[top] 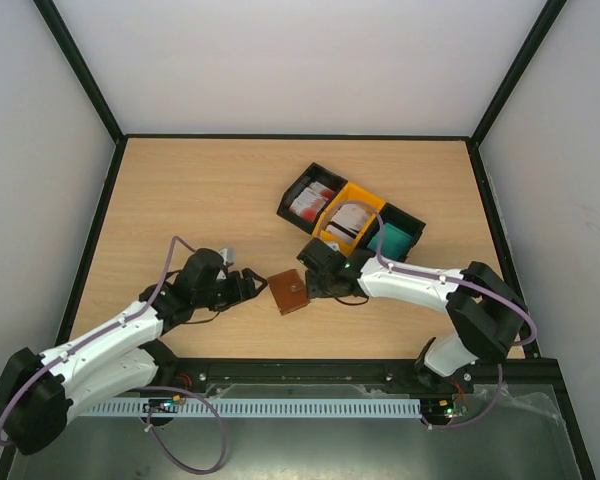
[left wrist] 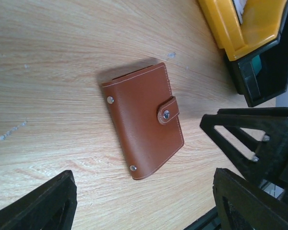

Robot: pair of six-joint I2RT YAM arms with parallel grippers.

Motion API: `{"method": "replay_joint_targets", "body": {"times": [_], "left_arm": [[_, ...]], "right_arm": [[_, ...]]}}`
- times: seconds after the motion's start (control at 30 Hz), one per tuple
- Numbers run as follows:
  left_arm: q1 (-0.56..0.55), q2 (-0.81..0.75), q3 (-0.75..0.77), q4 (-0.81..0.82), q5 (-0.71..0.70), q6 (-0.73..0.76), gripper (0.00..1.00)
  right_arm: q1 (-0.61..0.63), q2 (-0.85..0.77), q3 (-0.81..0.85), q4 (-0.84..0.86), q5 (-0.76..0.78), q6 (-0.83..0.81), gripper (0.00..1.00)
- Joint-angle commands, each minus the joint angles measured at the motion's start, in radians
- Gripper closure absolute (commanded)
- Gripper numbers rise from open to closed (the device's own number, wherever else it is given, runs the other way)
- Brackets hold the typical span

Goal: Put the credit cards into the card holder
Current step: Adjust the card holder at the center of the board.

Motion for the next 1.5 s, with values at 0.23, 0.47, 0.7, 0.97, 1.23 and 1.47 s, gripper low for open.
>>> {"method": "replay_joint_targets", "body": {"times": [0.23, 0.47, 0.7, 0.97, 1.23, 1.47], "left_arm": [[-0.061, 0.136, 0.004, 0.095, -0.052, -0.083, 0.27], [-0.078, 0.212, -0.008, 0.149, -0.049, -0.084, 0.29], [-0.078, 0.266, 0.015, 0.110, -0.049, 0.017, 0.31], [-0.078, 0.304, -0.008, 0.154, -0.032, 0.009, 0.36], [-0.066, 0.339, -0.003, 0.161, -0.110, -0.004, 0.42], [-0.022, 0.378, -0.009, 0.178, -0.073, 0.055, 0.43]], "right_arm": [[0.049, 0.075, 0.156, -0.018, 0.007, 0.078, 0.45], [0.049, 0.139, 0.119, 0.018, -0.015, 0.136, 0.47], [0.050, 0.167, 0.080, 0.115, -0.161, 0.150, 0.53], [0.062, 0.193, 0.066, 0.206, -0.215, 0.195, 0.65], [0.069, 0.221, 0.067, 0.227, -0.201, 0.181, 0.68], [0.068, 0.253, 0.101, 0.204, -0.231, 0.113, 0.77]]}}
